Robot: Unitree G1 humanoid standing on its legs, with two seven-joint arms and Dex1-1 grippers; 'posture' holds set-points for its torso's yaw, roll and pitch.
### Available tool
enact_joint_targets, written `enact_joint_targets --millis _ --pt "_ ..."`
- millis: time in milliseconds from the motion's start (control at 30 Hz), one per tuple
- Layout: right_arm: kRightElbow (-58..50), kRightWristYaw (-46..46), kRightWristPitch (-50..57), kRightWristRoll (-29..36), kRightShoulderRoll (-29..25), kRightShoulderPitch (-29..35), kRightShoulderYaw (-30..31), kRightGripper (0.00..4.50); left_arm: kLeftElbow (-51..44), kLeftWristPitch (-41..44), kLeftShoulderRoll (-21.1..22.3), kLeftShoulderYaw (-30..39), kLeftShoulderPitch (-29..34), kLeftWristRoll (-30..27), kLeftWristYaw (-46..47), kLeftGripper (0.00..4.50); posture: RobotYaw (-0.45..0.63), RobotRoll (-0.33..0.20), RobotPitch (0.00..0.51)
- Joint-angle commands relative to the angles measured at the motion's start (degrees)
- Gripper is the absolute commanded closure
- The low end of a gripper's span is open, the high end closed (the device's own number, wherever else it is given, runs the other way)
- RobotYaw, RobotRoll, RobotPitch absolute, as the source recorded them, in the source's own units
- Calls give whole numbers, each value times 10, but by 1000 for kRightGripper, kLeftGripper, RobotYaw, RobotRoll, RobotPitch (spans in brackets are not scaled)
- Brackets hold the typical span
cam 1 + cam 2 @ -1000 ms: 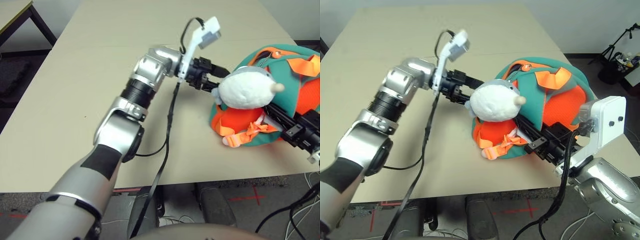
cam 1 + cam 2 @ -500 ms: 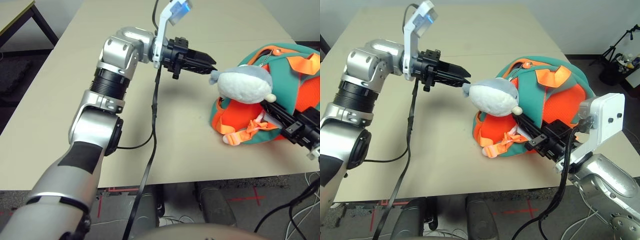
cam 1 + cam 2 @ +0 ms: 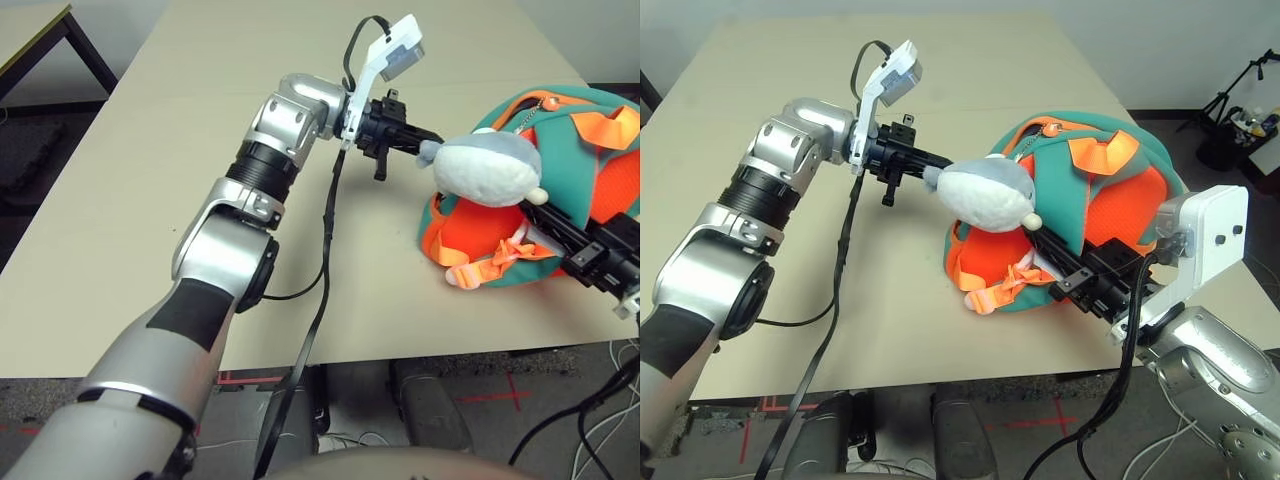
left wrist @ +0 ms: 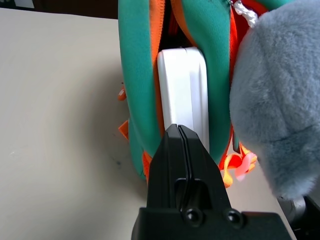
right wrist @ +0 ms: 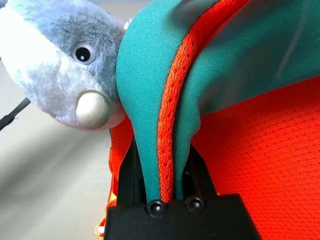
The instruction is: Put the pencil case into the backpack and zip it.
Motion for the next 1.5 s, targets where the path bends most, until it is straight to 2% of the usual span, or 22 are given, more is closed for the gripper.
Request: enact_joint_targets --millis 33,233,367,567,967,1233,1500 --pt "-13 -1 3 5 3 6 3 4314 7 0 1 13 -20 -2 -4 4500 -294 0 145" --pt "-11 1 3 2 4 5 7 4314 -1 19 12 23 -34 -7 -15 4500 -279 0 148" --pt "-7 4 3 1 4 1 10 4314 -37 48 16 14 -20 -10 -31 4500 -274 0 148" --pt "-6 2 4 1 4 -6 16 4314 -59 50 6 4 7 -1 -22 4500 -279 0 151" --pt "-13 -10 4 6 4 -6 13 4314 -44 37 -17 -7 19 10 -8 4500 -298 0 154" --pt "-14 -14 3 8 5 -8 17 4314 -31 25 -45 -18 29 17 10 4500 -300 0 157" --pt "-13 -18 2 6 8 -16 29 4314 11 -7 -99 -17 28 23 46 4500 -297 0 155"
